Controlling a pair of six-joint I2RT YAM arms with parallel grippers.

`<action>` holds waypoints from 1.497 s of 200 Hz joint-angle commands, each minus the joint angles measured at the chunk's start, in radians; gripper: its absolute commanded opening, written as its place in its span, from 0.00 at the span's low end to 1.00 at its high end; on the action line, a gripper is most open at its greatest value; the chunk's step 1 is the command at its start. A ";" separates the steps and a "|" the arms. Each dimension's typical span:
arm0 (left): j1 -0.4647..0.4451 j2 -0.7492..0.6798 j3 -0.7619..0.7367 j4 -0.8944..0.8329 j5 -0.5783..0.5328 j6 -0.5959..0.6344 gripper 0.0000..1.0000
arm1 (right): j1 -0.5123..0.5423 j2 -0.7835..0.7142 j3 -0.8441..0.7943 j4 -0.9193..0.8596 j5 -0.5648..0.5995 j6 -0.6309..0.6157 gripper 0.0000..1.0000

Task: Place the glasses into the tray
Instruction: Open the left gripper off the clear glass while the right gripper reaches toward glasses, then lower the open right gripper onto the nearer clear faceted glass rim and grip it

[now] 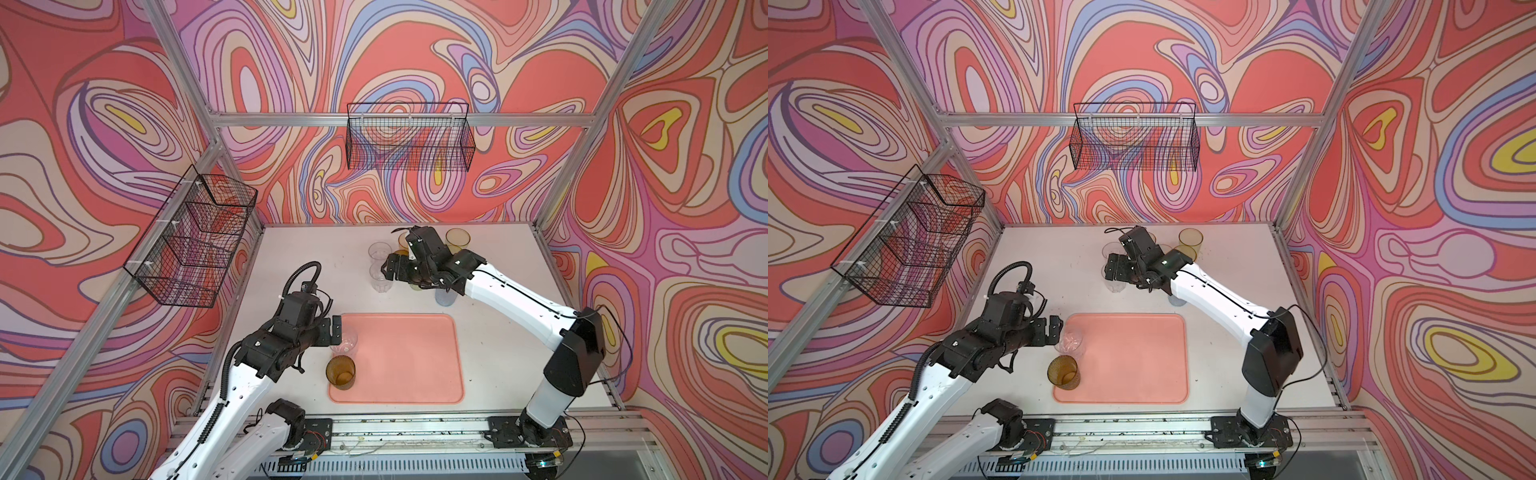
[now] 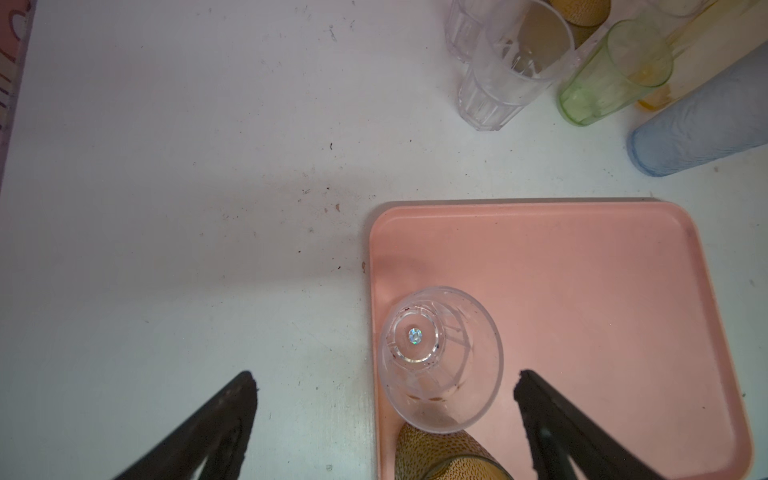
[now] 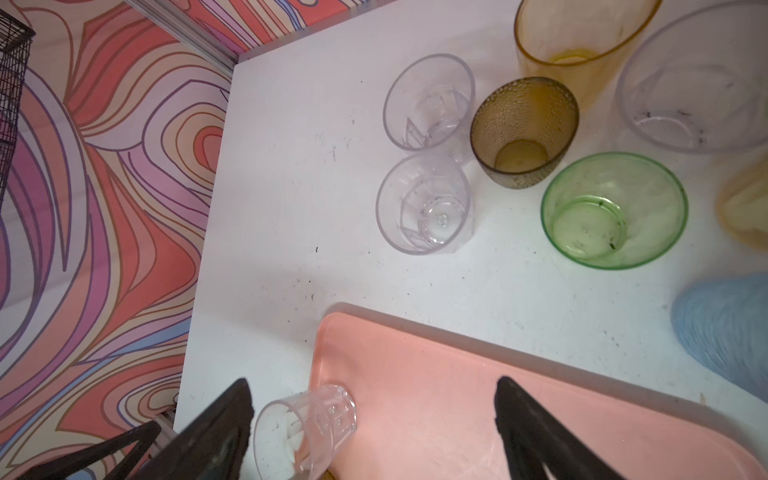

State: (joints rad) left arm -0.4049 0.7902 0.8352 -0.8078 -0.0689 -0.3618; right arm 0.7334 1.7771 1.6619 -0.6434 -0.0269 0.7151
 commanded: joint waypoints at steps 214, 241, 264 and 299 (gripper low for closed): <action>0.005 -0.049 0.048 0.094 0.226 -0.168 1.00 | -0.090 0.407 0.283 -0.099 0.004 0.040 0.47; 0.006 -0.039 0.046 0.099 0.246 -0.188 1.00 | -0.091 0.419 0.277 -0.101 0.013 0.038 0.43; 0.004 -0.018 0.056 0.081 0.257 -0.192 1.00 | -0.091 0.429 0.275 -0.093 0.007 0.038 0.38; 0.005 -0.017 0.045 0.091 0.261 -0.194 1.00 | -0.091 0.438 0.272 -0.087 0.001 0.042 0.33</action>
State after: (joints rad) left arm -0.4049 0.7750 0.8627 -0.7311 0.1802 -0.5388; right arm 0.6449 2.1944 1.9205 -0.7265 -0.0380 0.7532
